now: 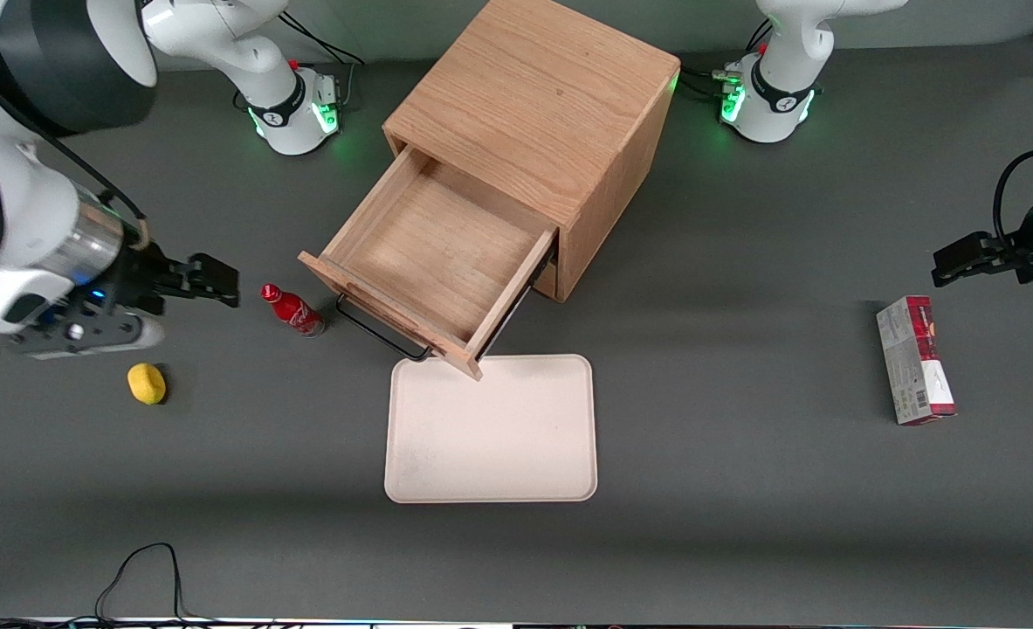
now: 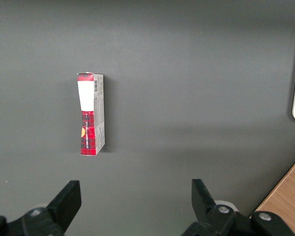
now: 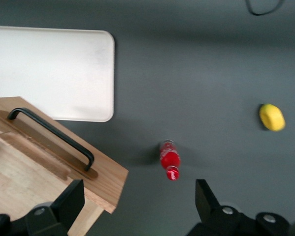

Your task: Open upper drawer

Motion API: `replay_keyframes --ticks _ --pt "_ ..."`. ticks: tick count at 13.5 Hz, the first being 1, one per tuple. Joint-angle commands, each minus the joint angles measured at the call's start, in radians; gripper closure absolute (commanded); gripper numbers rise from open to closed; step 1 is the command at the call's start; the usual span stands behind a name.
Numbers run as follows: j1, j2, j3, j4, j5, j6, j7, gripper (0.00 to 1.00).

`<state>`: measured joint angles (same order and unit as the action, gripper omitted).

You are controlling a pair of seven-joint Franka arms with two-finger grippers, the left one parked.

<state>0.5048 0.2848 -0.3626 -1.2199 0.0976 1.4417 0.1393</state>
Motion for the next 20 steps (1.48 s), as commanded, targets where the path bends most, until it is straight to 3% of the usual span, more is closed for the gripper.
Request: replay_keyframes --ticks 1,3,6,8,12,17,20 --pt "-0.002 -0.050 -0.007 -0.018 -0.038 -0.024 0.045 0.00" --pt "-0.087 -0.075 0.028 -0.042 -0.032 -0.007 0.042 0.00" --pt "-0.341 -0.146 0.261 -0.127 -0.035 0.063 0.033 0.00" --pt "-0.440 -0.197 0.336 -0.212 -0.035 0.117 0.020 0.00" --pt "-0.492 -0.268 0.338 -0.366 -0.036 0.227 -0.090 0.00" --pt "-0.493 -0.245 0.340 -0.326 -0.114 0.201 -0.119 0.00" --pt "-0.493 -0.225 0.340 -0.303 -0.119 0.154 -0.122 0.00"
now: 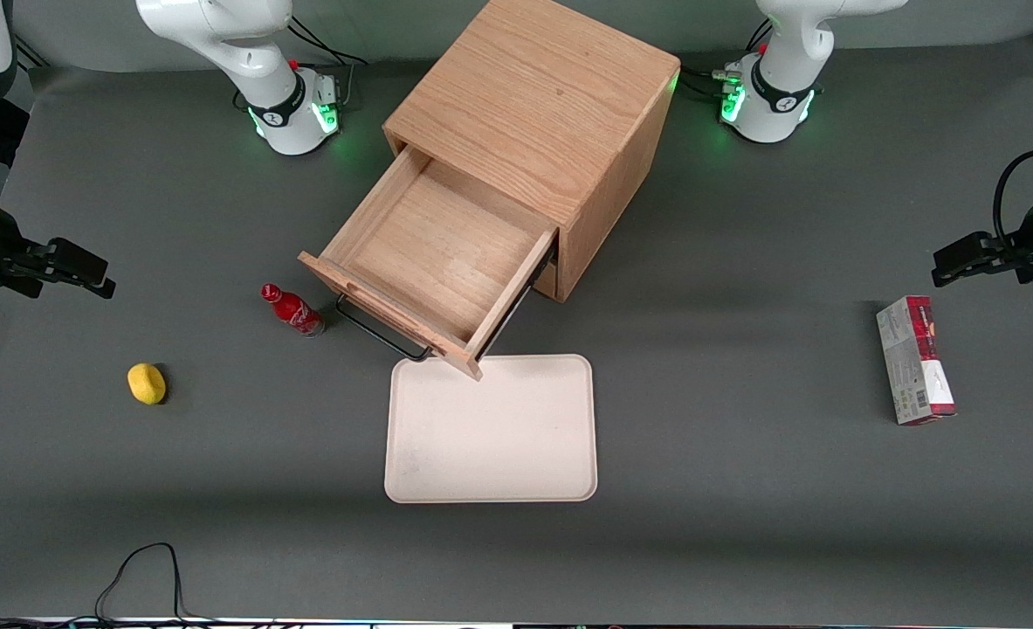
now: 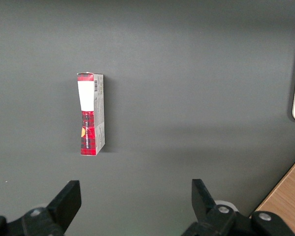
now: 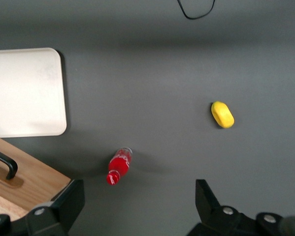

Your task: Open upper drawer

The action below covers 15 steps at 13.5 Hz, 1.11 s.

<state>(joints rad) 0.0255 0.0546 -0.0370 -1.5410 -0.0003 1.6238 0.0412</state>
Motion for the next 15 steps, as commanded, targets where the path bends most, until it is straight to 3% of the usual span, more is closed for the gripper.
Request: replay_keyframes --ticks 1,15 --pt "-0.013 0.005 0.014 0.010 -0.021 -0.028 -0.029 0.00" --pt "-0.012 -0.004 0.006 -0.002 -0.009 -0.032 -0.023 0.00"
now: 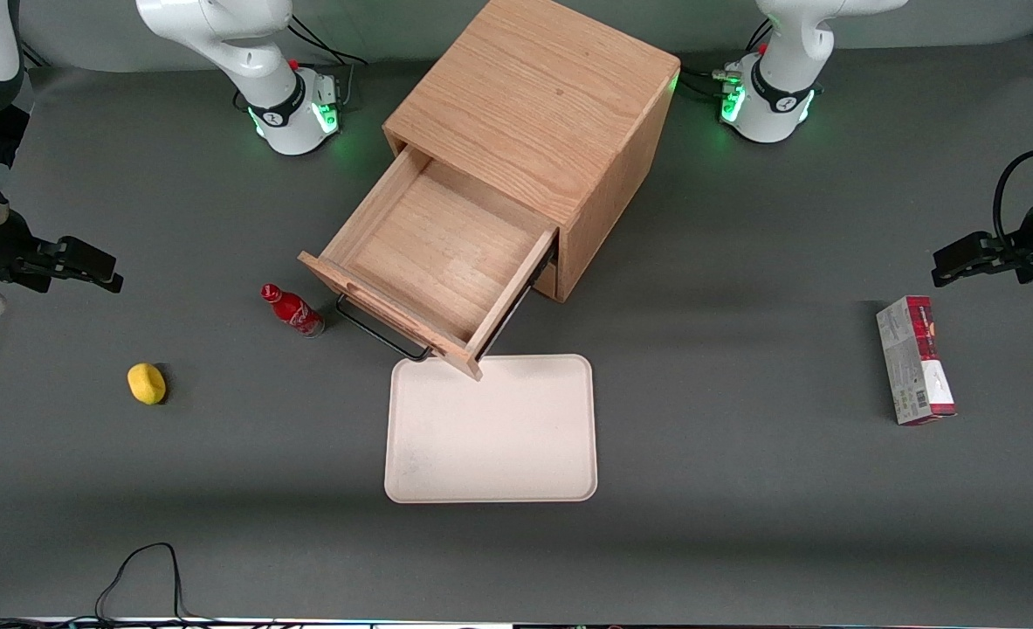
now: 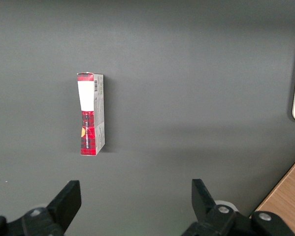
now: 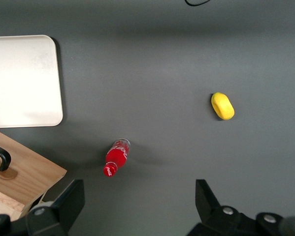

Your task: Open upper drawer

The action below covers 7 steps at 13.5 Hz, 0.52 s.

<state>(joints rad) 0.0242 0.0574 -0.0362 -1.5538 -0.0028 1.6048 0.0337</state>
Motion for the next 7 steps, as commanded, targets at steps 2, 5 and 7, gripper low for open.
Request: replay_keyframes --ticks 2,5,7 --pt "-0.003 -0.005 -0.002 0.011 -0.006 -0.017 -0.012 0.00" --pt "0.029 -0.002 -0.031 0.011 -0.010 -0.016 -0.008 0.00" --pt "0.029 -0.002 -0.033 0.012 -0.010 -0.017 -0.009 0.00"
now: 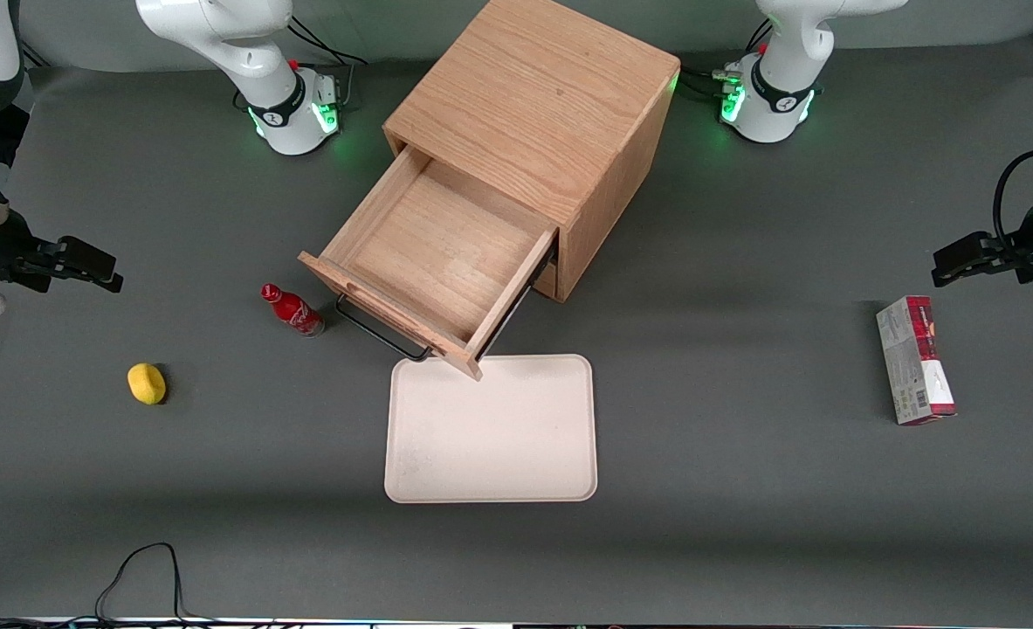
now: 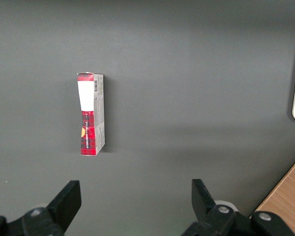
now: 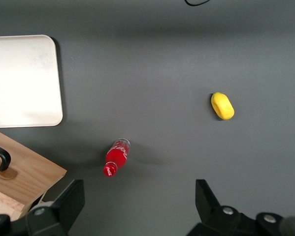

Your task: Open upper drawer

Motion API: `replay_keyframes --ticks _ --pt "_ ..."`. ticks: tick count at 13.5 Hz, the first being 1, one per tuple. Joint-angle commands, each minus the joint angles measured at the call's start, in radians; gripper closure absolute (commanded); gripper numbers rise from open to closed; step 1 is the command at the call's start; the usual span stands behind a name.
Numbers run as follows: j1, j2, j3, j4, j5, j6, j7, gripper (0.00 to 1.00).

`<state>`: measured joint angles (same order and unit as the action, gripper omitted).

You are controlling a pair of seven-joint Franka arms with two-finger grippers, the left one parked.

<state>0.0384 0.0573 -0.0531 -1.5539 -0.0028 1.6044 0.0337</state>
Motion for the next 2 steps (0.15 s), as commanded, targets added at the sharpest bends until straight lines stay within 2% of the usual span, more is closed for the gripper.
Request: replay_keyframes --ticks 1,2 --pt "0.015 -0.002 -0.017 0.012 -0.010 -0.017 -0.008 0.00" --pt "0.014 -0.001 -0.019 0.011 -0.008 -0.017 -0.006 0.00"
